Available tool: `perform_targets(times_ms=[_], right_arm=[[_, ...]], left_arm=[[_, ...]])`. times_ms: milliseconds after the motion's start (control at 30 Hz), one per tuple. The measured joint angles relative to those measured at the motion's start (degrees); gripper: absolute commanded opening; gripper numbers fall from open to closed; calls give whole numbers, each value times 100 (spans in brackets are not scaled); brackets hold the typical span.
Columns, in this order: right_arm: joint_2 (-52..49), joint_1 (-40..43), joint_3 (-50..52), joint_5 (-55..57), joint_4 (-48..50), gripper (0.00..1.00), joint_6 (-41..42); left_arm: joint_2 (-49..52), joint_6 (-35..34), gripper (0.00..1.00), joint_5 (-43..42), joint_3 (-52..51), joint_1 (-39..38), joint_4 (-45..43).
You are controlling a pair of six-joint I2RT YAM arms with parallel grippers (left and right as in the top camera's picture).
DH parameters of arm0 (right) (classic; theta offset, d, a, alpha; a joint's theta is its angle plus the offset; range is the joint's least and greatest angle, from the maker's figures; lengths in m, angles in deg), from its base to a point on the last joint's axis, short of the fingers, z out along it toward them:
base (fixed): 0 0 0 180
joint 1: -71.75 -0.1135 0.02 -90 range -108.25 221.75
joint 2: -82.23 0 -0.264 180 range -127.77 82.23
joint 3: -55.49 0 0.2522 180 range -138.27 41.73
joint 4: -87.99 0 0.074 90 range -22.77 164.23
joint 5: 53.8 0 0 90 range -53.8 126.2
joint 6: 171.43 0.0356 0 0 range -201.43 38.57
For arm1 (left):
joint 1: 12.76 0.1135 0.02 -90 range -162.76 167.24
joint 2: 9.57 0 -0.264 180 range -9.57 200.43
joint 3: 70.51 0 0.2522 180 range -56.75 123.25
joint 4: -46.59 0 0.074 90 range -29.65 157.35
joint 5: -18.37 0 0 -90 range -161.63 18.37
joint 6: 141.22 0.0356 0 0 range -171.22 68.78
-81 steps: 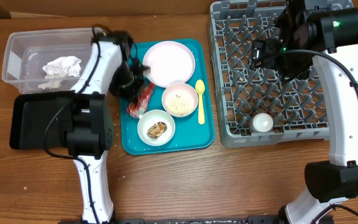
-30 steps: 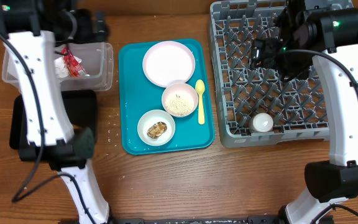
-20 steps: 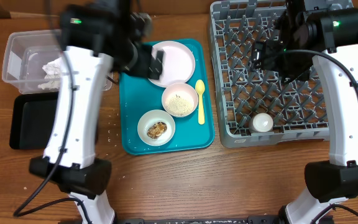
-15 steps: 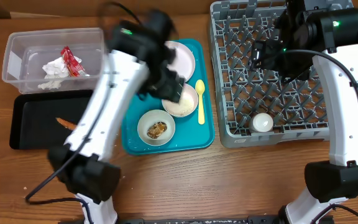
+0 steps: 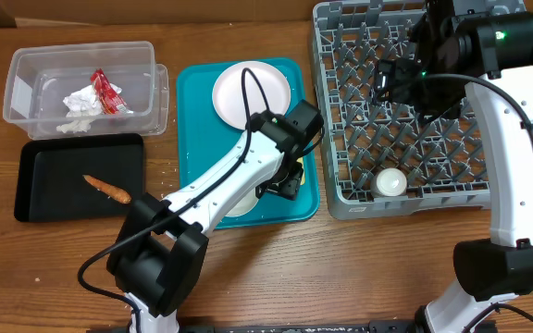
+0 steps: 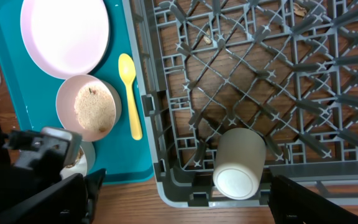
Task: Sort waste into correct bins and load items into the dishwasher
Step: 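Grasp the small white bowl of food with the left gripper, then tip the bowl's food out over the black tray with left gripper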
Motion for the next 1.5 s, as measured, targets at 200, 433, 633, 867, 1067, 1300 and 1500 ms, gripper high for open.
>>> perform_targets(times_ms=[200,433,633,867,1067,1300,1500], right_arm=[[0,0,0,-2,11,96,-4],[0,2,0,-2,15,96,-2],[0,2,0,0,13,95,0],[0,2,0,-2,13,96,-2],[0,2,0,-2,17,96,-2],[0,0,0,0,66,96,0],[0,2,0,-2,42,96,-4]], left_arm=[[0,-140,43,59,-758,42,-870],[0,-243,4,57,-1108,42,-1064],[-2,-225,4,107,-1034,46,-723],[-20,-225,4,-39,-42,337,710],[-520,-175,4,-144,732,935,1263],[-1128,365,4,-535,817,2371,1714],[-1123,1480,4,-1534,597,3915,1685]])
